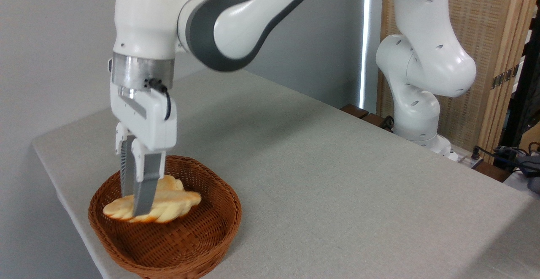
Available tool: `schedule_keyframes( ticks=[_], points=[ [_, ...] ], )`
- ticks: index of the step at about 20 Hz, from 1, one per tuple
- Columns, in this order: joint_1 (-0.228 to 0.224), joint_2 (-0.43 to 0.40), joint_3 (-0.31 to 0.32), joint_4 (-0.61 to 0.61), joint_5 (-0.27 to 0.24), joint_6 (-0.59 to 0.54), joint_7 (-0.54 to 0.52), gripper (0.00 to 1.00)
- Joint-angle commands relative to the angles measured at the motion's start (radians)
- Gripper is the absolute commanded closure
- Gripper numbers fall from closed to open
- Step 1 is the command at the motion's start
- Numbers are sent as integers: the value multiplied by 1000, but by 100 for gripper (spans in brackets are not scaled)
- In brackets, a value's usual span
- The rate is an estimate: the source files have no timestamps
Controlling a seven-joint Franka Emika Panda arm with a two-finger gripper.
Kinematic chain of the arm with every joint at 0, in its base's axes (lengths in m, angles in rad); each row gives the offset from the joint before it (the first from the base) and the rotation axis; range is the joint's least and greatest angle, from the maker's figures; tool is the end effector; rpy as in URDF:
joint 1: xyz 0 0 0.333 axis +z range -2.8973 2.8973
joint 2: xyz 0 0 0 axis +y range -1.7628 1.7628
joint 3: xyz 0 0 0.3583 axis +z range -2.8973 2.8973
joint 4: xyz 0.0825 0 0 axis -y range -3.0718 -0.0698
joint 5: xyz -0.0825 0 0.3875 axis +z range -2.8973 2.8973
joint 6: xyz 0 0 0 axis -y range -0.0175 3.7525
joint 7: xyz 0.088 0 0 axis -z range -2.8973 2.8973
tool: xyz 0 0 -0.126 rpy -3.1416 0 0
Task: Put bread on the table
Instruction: 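Lift the bread roll up out of the basket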
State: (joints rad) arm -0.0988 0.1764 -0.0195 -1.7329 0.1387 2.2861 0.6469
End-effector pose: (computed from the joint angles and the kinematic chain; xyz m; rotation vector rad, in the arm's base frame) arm 0.6614 -0.0725 0.5360 -2.6419 1.1724 -0.4869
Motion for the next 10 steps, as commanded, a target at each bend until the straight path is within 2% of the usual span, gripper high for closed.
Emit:
schedule_keyframes(
  ticks=[1, 10],
  points=[
    [-5, -61, -2, -7, -33, -137, -13, 46],
    [-12, -103, -28, -17, -119, -449, 6, 44]
  ],
)
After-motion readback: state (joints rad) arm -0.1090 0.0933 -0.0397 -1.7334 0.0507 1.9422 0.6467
